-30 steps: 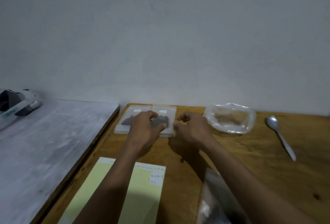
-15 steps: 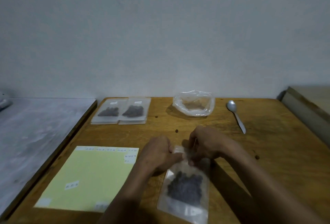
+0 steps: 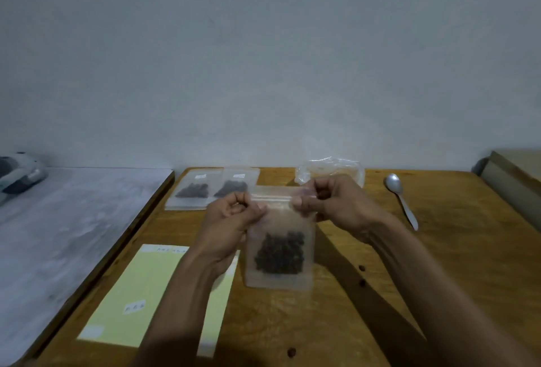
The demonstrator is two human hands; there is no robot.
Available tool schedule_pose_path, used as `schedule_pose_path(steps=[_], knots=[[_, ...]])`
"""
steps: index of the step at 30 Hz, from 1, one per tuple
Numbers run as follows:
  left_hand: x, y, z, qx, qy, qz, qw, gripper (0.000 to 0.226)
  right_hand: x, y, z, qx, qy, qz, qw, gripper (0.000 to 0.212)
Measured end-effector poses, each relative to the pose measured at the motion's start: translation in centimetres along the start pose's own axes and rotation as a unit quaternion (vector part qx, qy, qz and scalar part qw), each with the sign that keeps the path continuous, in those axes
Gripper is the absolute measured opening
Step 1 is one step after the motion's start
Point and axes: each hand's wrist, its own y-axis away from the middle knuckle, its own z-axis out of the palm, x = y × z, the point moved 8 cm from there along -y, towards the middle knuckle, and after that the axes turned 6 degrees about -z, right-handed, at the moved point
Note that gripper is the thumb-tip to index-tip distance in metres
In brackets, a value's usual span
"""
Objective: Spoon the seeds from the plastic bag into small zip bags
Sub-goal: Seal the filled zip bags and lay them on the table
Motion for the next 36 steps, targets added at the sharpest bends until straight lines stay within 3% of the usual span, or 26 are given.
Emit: schedule_pose_path(steps=[3, 7, 10, 12, 14, 17, 22, 25, 36], knots=[[1.1, 0.2, -1.8, 0.004, -0.024, 0.010, 1.000, 0.032, -2.2, -1.5, 2.3, 0.012, -0.012, -0.045, 0.999, 0.012], [2.8, 0.9, -5.5, 0.067, -0.012, 0.047, 0.997, 0.036, -4.4, -3.4, 5.9, 0.025, -0.033, -0.084, 0.996, 0.013], [4.0, 2.0, -9.9, 0.175, 0.001, 0.092, 0.980, 0.020, -4.3, -4.2, 8.7, 0.050, -0.009, -0.089, 0.995, 0.027], [4.7, 2.8, -13.5, 0.255, 0.032, 0.114, 0.960, 0.014, -4.0, -4.1, 11.2, 0.047, 0.044, -0.102, 0.993, 0.022], [5.2, 3.7, -16.5, 0.313, 0.072, 0.123, 0.939, 0.015, -3.3, -3.8, 14.4, -0.006, 0.105, -0.110, 0.988, 0.010], [6.1, 5.2, -19.4, 0.367, 0.100, 0.132, 0.915, 0.018, -1.3, -3.1, 20.6, -0.132, 0.206, -0.103, 0.964, 0.009], [5.9, 6.5, -21.8, 0.398, 0.065, 0.117, 0.908, 0.016, 0.5, -2.3, 26.9, -0.206, 0.270, -0.072, 0.938, 0.017], [5.2, 6.9, -22.5, 0.402, 0.054, 0.100, 0.909, 0.016, 0.8, -2.1, 28.7, -0.207, 0.307, -0.063, 0.927, 0.029], [4.6, 7.1, -23.4, 0.402, 0.049, 0.087, 0.910, 0.021, 1.3, -2.1, 30.1, -0.194, 0.308, -0.046, 0.930, 0.012]])
